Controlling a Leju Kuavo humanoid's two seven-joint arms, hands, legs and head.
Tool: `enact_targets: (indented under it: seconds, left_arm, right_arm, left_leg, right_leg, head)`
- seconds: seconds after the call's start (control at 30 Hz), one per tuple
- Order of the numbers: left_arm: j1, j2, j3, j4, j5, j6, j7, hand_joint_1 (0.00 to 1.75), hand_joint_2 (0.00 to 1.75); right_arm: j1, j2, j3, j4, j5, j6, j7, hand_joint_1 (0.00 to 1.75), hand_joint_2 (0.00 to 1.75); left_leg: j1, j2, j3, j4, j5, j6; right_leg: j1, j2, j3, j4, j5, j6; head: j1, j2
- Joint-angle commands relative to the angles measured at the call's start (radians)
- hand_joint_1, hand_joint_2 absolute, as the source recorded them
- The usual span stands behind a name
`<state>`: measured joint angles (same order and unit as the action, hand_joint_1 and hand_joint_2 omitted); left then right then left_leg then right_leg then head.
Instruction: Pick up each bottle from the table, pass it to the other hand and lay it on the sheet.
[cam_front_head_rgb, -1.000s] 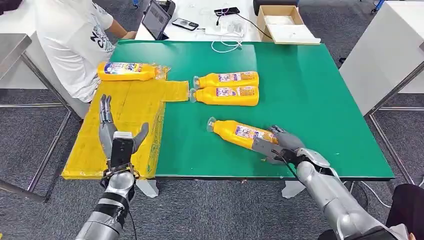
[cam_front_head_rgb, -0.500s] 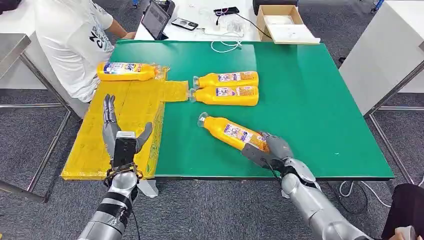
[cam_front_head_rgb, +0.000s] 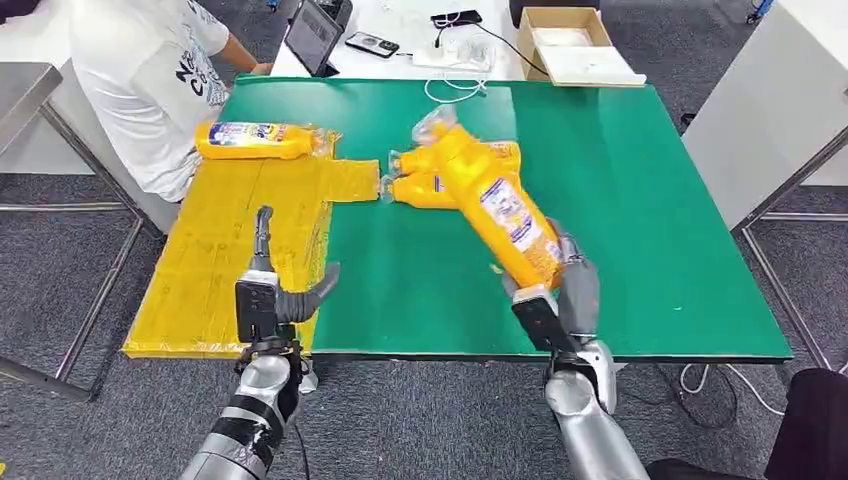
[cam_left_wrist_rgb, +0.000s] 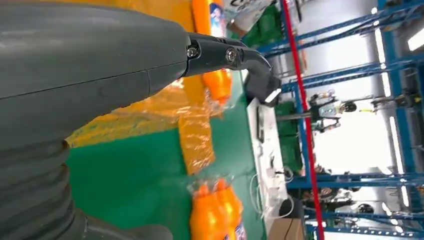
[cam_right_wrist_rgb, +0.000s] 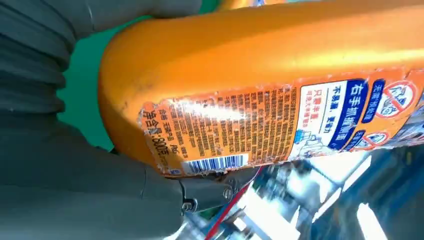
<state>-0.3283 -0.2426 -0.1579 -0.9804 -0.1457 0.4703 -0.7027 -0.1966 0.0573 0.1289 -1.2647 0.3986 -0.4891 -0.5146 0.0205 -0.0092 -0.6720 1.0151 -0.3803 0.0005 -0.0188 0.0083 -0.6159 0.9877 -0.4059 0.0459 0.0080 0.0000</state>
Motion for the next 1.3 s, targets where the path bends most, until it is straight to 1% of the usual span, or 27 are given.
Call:
enact_targets:
  seconds: [0.03, 0.07, 0.1, 0.17, 0.2, 0.23, 0.27, 0.3, 0.37, 0.4, 0.47, 0.5, 0.57, 0.6, 0.63, 0.67, 0.7, 0.77, 0.8, 0.83, 0.87, 0.93, 1.1, 1.17, 1.2, 1.23, 1.3]
  left_arm:
    - [-0.011, -0.033, 0.083, 0.099, 0.056, -0.080, 0.018, 0.00, 1.75]
    - [-0.006, -0.037, 0.095, 0.102, 0.080, -0.116, 0.038, 0.00, 1.75]
    - [0.001, -0.041, 0.104, 0.107, 0.130, -0.198, 0.081, 0.00, 1.75]
    - [0.012, -0.037, 0.091, 0.114, 0.234, -0.393, 0.162, 0.00, 1.75]
    - [0.018, -0.036, 0.082, 0.115, 0.274, -0.459, 0.187, 0.00, 1.75]
    - [0.026, -0.025, 0.051, 0.107, 0.328, -0.580, 0.212, 0.00, 1.75]
    - [0.043, -0.020, 0.030, 0.080, 0.354, -0.628, 0.217, 0.00, 1.75]
    - [0.050, -0.018, 0.015, 0.061, 0.368, -0.656, 0.224, 0.00, 1.75]
    - [0.054, -0.019, 0.012, 0.054, 0.369, -0.656, 0.226, 0.00, 1.75]
    - [0.054, -0.019, 0.012, 0.054, 0.369, -0.656, 0.226, 0.00, 1.75]
    - [0.060, -0.013, -0.002, 0.028, 0.389, -0.685, 0.235, 0.00, 1.75]
    - [0.070, -0.009, -0.022, -0.006, 0.417, -0.730, 0.235, 0.00, 1.75]
    - [0.084, -0.006, -0.055, -0.063, 0.432, -0.764, 0.234, 0.00, 1.75]
    - [0.089, -0.005, -0.062, -0.082, 0.436, -0.763, 0.237, 0.00, 1.75]
    - [0.093, -0.005, -0.070, -0.100, 0.439, -0.765, 0.241, 0.00, 1.75]
    - [0.097, -0.005, -0.076, -0.114, 0.444, -0.768, 0.240, 0.00, 1.75]
    - [0.101, -0.006, -0.082, -0.127, 0.452, -0.770, 0.240, 0.00, 1.75]
    - [0.108, -0.006, -0.088, -0.146, 0.476, -0.786, 0.237, 0.00, 1.75]
    - [0.109, -0.006, -0.088, -0.150, 0.484, -0.790, 0.240, 0.00, 1.75]
    - [0.109, -0.006, -0.088, -0.150, 0.484, -0.790, 0.240, 0.00, 1.75]
    - [0.109, -0.006, -0.088, -0.150, 0.484, -0.790, 0.240, 0.00, 1.75]
    - [0.109, -0.006, -0.088, -0.150, 0.484, -0.790, 0.240, 0.00, 1.75]
    - [0.116, -0.006, -0.087, -0.168, 0.490, -0.789, 0.230, 0.00, 1.75]
    - [0.121, -0.007, -0.090, -0.183, 0.495, -0.795, 0.227, 0.00, 1.75]
    - [0.121, -0.007, -0.090, -0.183, 0.495, -0.795, 0.227, 0.00, 1.75]
    - [0.121, -0.007, -0.090, -0.183, 0.495, -0.795, 0.227, 0.00, 1.75]
    - [0.121, -0.007, -0.090, -0.183, 0.495, -0.795, 0.227, 0.00, 1.75]
  right_arm:
    - [0.069, 0.094, -0.140, -0.187, -0.048, -0.108, -0.092, 1.75, 1.75]
    - [0.082, 0.096, -0.140, -0.210, -0.047, -0.115, -0.094, 1.75, 1.75]
    - [0.098, 0.096, -0.142, -0.232, -0.047, -0.123, -0.096, 1.75, 1.75]
    - [0.109, 0.084, -0.127, -0.225, -0.031, -0.108, -0.106, 1.75, 1.75]
    - [0.112, 0.078, -0.111, -0.210, -0.018, -0.101, -0.116, 1.75, 1.75]
    - [0.111, 0.056, -0.073, -0.185, 0.015, -0.074, -0.135, 1.75, 1.75]
    - [0.113, 0.063, -0.048, -0.151, 0.044, -0.066, -0.151, 1.75, 1.75]
    - [0.113, 0.065, -0.027, -0.130, 0.061, -0.062, -0.160, 1.75, 1.75]
    - [0.114, 0.071, -0.023, -0.122, 0.067, -0.069, -0.164, 1.75, 1.75]
    - [0.114, 0.071, -0.023, -0.122, 0.067, -0.069, -0.164, 1.75, 1.75]
    - [0.112, 0.065, -0.005, -0.108, 0.076, -0.060, -0.171, 1.75, 1.75]
    - [0.114, 0.061, 0.037, -0.079, 0.103, -0.032, -0.169, 1.75, 1.75]
    - [0.110, 0.081, 0.082, -0.003, 0.120, -0.010, -0.170, 1.75, 1.75]
    - [0.104, 0.086, 0.094, 0.027, 0.120, -0.008, -0.173, 1.75, 1.75]
    - [0.097, 0.094, 0.103, 0.062, 0.123, -0.018, -0.178, 1.75, 1.75]
    - [0.091, 0.103, 0.106, 0.091, 0.104, -0.006, -0.176, 1.75, 1.75]
    - [0.088, 0.111, 0.113, 0.125, 0.091, -0.002, -0.182, 1.75, 1.75]
    - [0.074, 0.119, 0.127, 0.193, 0.085, 0.000, -0.184, 1.75, 1.75]
    - [0.072, 0.122, 0.129, 0.208, 0.081, -0.004, -0.184, 1.75, 1.75]
    - [0.072, 0.122, 0.129, 0.208, 0.081, -0.004, -0.184, 1.75, 1.75]
    - [0.072, 0.122, 0.129, 0.208, 0.081, -0.004, -0.184, 1.75, 1.75]
    - [0.072, 0.122, 0.129, 0.208, 0.081, -0.004, -0.184, 1.75, 1.75]
    - [0.070, 0.123, 0.119, 0.216, 0.068, 0.013, -0.182, 1.75, 1.75]
    - [0.069, 0.125, 0.115, 0.224, 0.066, 0.017, -0.181, 1.75, 1.75]
    - [0.069, 0.125, 0.115, 0.224, 0.066, 0.017, -0.181, 1.75, 1.75]
    - [0.069, 0.125, 0.115, 0.224, 0.066, 0.017, -0.181, 1.75, 1.75]
    - [0.069, 0.125, 0.115, 0.224, 0.066, 0.017, -0.181, 1.75, 1.75]
  left_leg:
    - [-0.001, 0.001, 0.006, 0.000, -0.002, 0.001]
    - [-0.001, 0.001, 0.007, 0.000, -0.003, 0.001]
    - [-0.001, 0.000, 0.004, -0.001, -0.001, 0.000]
    - [-0.001, 0.000, 0.008, -0.001, -0.003, 0.001]
    - [-0.001, 0.001, 0.006, -0.001, -0.002, 0.001]
    - [-0.001, 0.001, 0.008, -0.001, -0.003, 0.001]
    - [-0.001, 0.001, 0.005, -0.001, -0.002, 0.001]
    - [0.000, 0.003, 0.008, -0.001, -0.003, 0.001]
    - [0.000, 0.004, 0.010, -0.001, -0.005, 0.001]
    - [0.000, 0.003, 0.006, -0.001, -0.003, 0.001]
    - [0.000, 0.004, 0.010, 0.000, -0.005, 0.001]
    - [0.000, 0.002, 0.006, -0.001, -0.003, 0.000]
    - [0.000, 0.002, 0.008, -0.001, -0.004, 0.000]
    - [0.000, 0.004, 0.010, -0.001, -0.004, 0.001]
    - [0.001, 0.004, 0.005, -0.001, -0.003, 0.000]
    - [0.001, 0.005, 0.008, -0.001, -0.004, 0.000]
    - [0.001, 0.004, 0.006, -0.001, -0.003, 0.000]
    - [0.000, 0.004, 0.009, -0.001, -0.004, 0.000]
    - [0.000, 0.003, 0.007, -0.001, -0.003, 0.000]
    - [0.000, 0.003, 0.009, -0.001, -0.004, 0.000]
    - [0.000, 0.003, 0.005, -0.001, -0.002, 0.000]
    - [0.000, 0.004, 0.009, -0.001, -0.004, 0.001]
    - [0.000, 0.002, 0.003, -0.001, -0.002, 0.000]
    - [0.000, 0.003, 0.007, -0.001, -0.003, 0.000]
    - [0.000, 0.002, 0.004, -0.001, -0.002, 0.000]
    - [0.000, 0.003, 0.006, -0.001, -0.003, 0.000]
    - [0.000, 0.002, 0.006, -0.001, -0.003, 0.000]
  right_leg:
    - [0.000, 0.000, 0.005, 0.001, -0.002, -0.002]
    - [0.000, -0.001, 0.007, 0.001, -0.003, -0.003]
    - [0.000, -0.001, 0.003, 0.000, -0.002, -0.002]
    - [0.000, -0.002, 0.008, 0.000, -0.004, -0.003]
    - [0.000, -0.001, 0.005, -0.001, -0.002, -0.002]
    - [0.000, -0.001, 0.008, -0.001, -0.003, -0.002]
    - [0.000, -0.001, 0.004, -0.001, -0.002, -0.002]
    - [0.000, 0.001, 0.007, -0.002, -0.002, -0.002]
    - [0.000, 0.002, 0.009, -0.002, -0.003, -0.003]
    - [0.000, 0.001, 0.005, -0.001, -0.002, -0.002]
    - [0.001, 0.002, 0.008, 0.000, -0.003, -0.003]
    - [0.000, 0.001, 0.005, -0.001, -0.002, -0.002]
    - [0.001, 0.000, 0.007, -0.001, -0.003, -0.003]
    - [0.001, 0.001, 0.008, -0.001, -0.003, -0.003]
    - [0.001, 0.002, 0.004, -0.001, -0.001, -0.002]
    - [0.002, 0.004, 0.007, -0.002, -0.002, -0.003]
    - [0.001, 0.003, 0.004, -0.002, -0.001, -0.002]
    - [0.002, 0.002, 0.008, -0.002, -0.003, -0.003]
    - [0.001, 0.002, 0.005, -0.002, -0.002, -0.002]
    - [0.001, 0.001, 0.007, -0.002, -0.002, -0.003]
    - [0.001, 0.002, 0.004, -0.001, -0.001, -0.002]
    - [0.001, 0.002, 0.007, -0.001, -0.003, -0.003]
    - [0.001, 0.001, 0.003, -0.001, -0.001, -0.002]
    - [0.001, 0.001, 0.006, -0.001, -0.003, -0.003]
    - [0.001, 0.001, 0.003, -0.001, -0.001, -0.002]
    - [0.001, 0.001, 0.006, -0.001, -0.002, -0.003]
    - [0.001, 0.000, 0.005, -0.001, -0.002, -0.003]
  head:
    - [0.000, 0.000]
    - [0.000, 0.000]
    - [0.000, 0.000]
    - [0.000, 0.000]
    - [0.000, 0.000]
    - [0.000, 0.000]
    - [0.000, 0.000]
    - [0.000, 0.000]
    - [0.000, 0.000]
    - [0.000, 0.000]
    - [0.000, 0.000]
    - [0.000, 0.000]
    - [0.000, 0.000]
    - [0.000, 0.000]
    - [0.000, 0.000]
    - [0.000, 0.000]
    - [0.000, 0.000]
    - [0.000, 0.000]
    - [0.000, 0.000]
    - [0.000, 0.000]
    - [0.000, 0.000]
    - [0.000, 0.000]
    - [0.000, 0.000]
    - [0.000, 0.000]
    - [0.000, 0.000]
    - [0.000, 0.000]
    - [0.000, 0.000]
